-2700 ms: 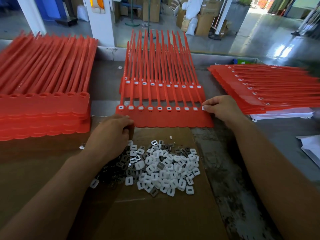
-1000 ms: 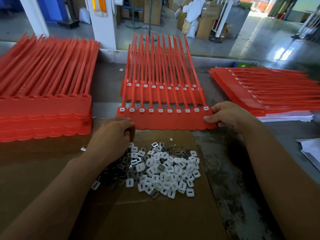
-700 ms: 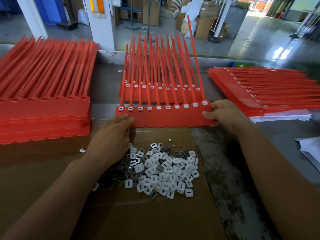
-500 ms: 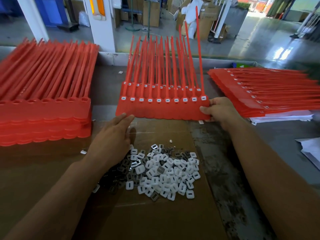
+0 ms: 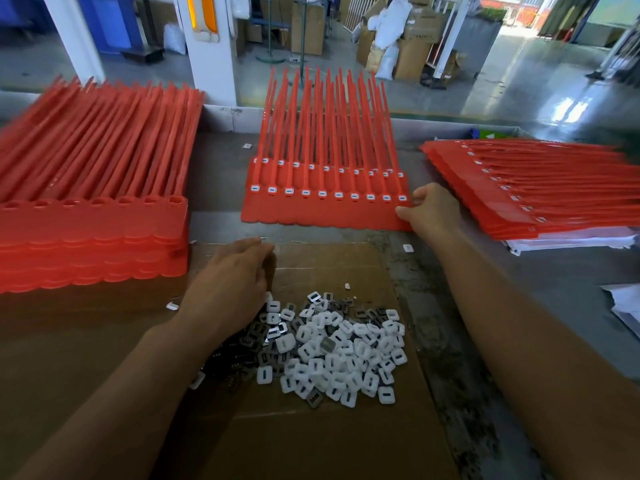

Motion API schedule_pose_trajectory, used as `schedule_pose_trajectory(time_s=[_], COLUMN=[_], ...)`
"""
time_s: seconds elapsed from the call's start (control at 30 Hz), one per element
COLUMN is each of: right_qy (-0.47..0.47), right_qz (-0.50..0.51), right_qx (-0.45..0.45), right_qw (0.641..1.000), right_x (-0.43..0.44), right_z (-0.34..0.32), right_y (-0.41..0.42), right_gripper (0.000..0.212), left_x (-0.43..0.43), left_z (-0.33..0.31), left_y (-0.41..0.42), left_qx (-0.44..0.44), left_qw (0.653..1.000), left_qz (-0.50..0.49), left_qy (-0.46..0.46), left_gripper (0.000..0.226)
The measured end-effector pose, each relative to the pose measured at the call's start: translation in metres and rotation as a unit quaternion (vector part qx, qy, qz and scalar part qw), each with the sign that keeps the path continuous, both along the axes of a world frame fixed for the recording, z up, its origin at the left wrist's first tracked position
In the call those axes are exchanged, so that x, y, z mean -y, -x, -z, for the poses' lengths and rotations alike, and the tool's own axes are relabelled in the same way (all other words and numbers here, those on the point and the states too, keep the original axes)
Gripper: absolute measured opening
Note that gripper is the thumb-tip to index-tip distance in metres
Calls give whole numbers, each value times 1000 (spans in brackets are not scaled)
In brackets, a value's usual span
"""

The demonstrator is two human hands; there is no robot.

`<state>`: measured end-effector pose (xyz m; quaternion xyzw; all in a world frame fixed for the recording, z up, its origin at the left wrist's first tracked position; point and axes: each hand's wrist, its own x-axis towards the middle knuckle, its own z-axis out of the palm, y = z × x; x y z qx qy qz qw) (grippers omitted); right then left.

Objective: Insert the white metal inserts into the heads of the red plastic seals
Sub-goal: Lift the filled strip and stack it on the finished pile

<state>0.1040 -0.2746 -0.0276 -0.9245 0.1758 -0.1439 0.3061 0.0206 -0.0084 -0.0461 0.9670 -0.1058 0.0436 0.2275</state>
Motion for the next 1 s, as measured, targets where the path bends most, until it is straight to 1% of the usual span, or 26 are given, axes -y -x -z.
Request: schedule_pose_trajectory(time_s=[0.1,0.17,0.23,0.27,0.33,0.37,0.5,0.6,0.73,0.8,0.87,0.93,0.97,1.0], right_qy=[49,78,96,94,60,46,33,5,-4,-17,-31,-81,-118,-164], right_qz=[-27,-66,-105,-114,-116,-115,-120,-124,-123,-118,-107,-79,-54,-34], right_qx=[25,29,-11,-51,-128,-137,-93,-66,-50,-9,48,87,83,66], right_qw=[998,994,990,988,983,983,988,990,991,993,993,990,988,984], right_x=[-4,-6,-6,-6,-5,-6,-6,-7,-7,-8,-12,-15,-16,-17], right_z=[2,1,-2,-3,-2,-1,3,6,9,10,10,7,4,1], right_y=[9,11,11,10,10,10,11,8,4,4,6,5,3,3], right_gripper=[39,45,55,63,77,79,70,62,61,61,67,75,76,72], left_x=[-1,0,0,0,0,0,0,0,0,0,1,0,0,0], left_z=[2,2,2,2,2,2,1,0,-1,-1,0,0,0,0], left_y=[-1,-1,-1,-2,-2,-1,-1,0,1,1,1,0,0,0], left_qx=[0,0,1,1,2,0,3,9,14,13,11,11,12,13], left_qw=[1000,1000,1000,1000,1000,1000,1000,1000,1000,1000,1000,1000,1000,1000], left_qz=[0,-1,-1,0,0,0,1,0,2,2,1,1,2,3], left_qy=[-5,-3,-5,-7,-9,-10,-13,-9,-10,-8,-7,-8,-8,-8], left_gripper=[44,44,43,43,43,43,42,42,41,41,41,41,41,41])
